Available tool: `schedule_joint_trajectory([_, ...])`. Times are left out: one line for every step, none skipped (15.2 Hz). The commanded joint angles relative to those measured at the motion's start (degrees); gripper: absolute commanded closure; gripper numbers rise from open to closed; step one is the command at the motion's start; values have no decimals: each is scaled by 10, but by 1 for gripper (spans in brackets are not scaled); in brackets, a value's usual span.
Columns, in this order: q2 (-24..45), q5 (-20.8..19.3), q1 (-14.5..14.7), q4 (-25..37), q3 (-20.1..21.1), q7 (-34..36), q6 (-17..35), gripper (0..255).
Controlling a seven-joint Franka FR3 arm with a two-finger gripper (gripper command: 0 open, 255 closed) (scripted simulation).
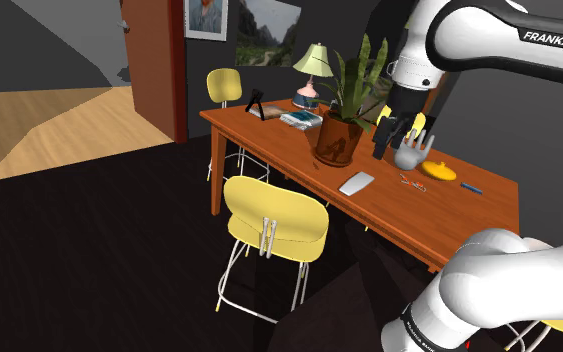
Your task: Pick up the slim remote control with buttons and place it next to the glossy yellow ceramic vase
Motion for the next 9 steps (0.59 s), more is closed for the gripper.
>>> schedule_joint_trajectory([0, 0, 0, 0, 0, 0, 0, 0])
schedule_joint_trajectory([16, 2, -10, -3, 1, 23, 19, 0])
schedule_joint_trajectory([32, 5, -19, -5, 2, 45, 37, 0])
schedule_joint_trajectory([49, 7, -29, -7, 3, 67, 56, 0])
schedule_joint_trajectory([66, 9, -38, -8, 3, 89, 74, 0])
schedule_joint_trajectory([83, 11, -48, -8, 3, 111, 91, 0])
schedule_joint_trajectory([101, 12, -57, -8, 3, 132, 109, 0])
schedule_joint_trajectory([118, 14, -66, -7, 3, 154, 126, 0])
schedule_joint_trajectory([135, 15, -75, -6, 2, 175, 142, 0])
